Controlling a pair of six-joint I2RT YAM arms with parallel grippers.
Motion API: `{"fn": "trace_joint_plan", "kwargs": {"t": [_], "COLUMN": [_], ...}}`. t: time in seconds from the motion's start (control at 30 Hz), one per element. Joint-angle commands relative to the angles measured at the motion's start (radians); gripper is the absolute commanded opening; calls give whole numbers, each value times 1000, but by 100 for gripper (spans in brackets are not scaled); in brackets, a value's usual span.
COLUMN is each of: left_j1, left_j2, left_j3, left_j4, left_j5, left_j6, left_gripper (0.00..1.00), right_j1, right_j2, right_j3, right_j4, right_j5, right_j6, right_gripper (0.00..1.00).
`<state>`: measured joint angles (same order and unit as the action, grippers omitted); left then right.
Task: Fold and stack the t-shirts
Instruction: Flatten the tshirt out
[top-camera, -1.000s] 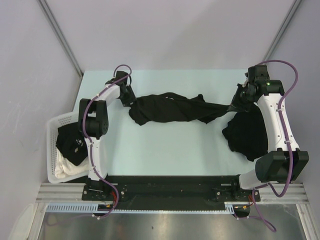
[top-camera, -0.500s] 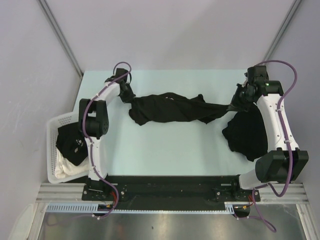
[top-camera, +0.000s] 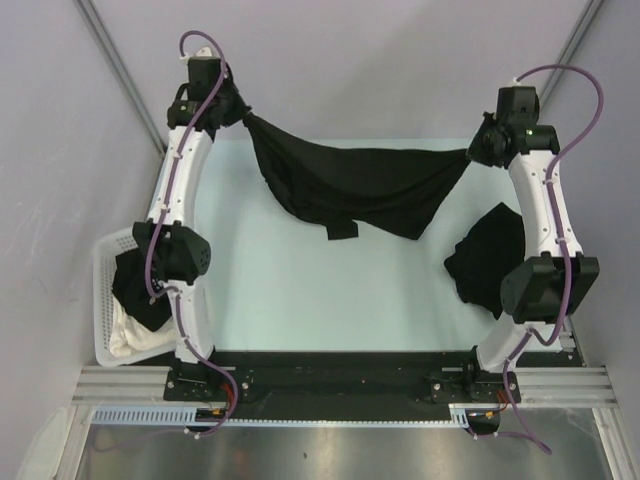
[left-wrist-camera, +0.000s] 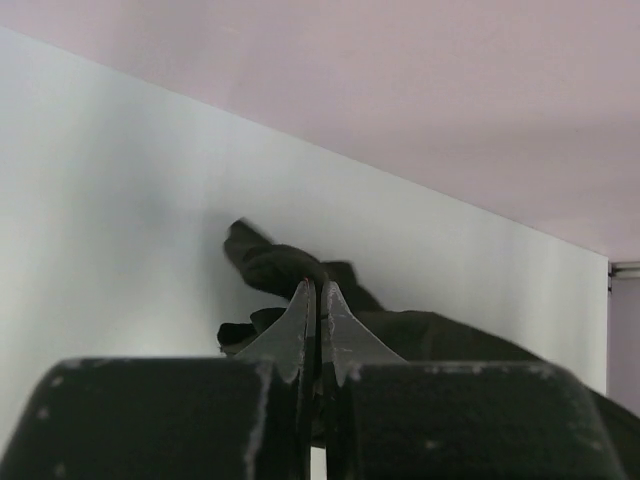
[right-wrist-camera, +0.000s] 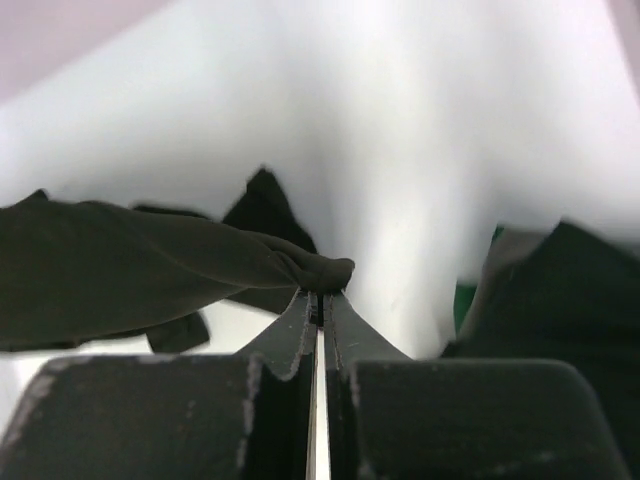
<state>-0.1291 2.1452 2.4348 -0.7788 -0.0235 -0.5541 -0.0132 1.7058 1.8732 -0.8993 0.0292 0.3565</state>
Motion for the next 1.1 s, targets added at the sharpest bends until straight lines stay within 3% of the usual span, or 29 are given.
{"fn": "trace_joint_plan", "kwargs": {"t": [0.0,0.27,0.73,0.9,1.07], "left_j1": [42,100,126,126,126], "left_j2": [-77,-280,-390,-403,-433], "left_j3": [-35,-236,-241,-139,-149], "left_j4": [-63,4,16,-4,80], "left_j5": [-53,-153,-266,-335,-328], "left_j6": [19,49,63,76,39], "left_gripper": [0,0,0,0,0], "right_j1": [-24,-86,-100,-106,-108], "right_j2": [74,150,195,198,202], "right_j3": [156,377,572,615,668], "right_j4": [49,27,111,119,178], "right_j5": [101,94,96,117,100], "right_j6": [-24,-17,-66,-88,-87], "right_gripper": [0,0,0,0,0]}}
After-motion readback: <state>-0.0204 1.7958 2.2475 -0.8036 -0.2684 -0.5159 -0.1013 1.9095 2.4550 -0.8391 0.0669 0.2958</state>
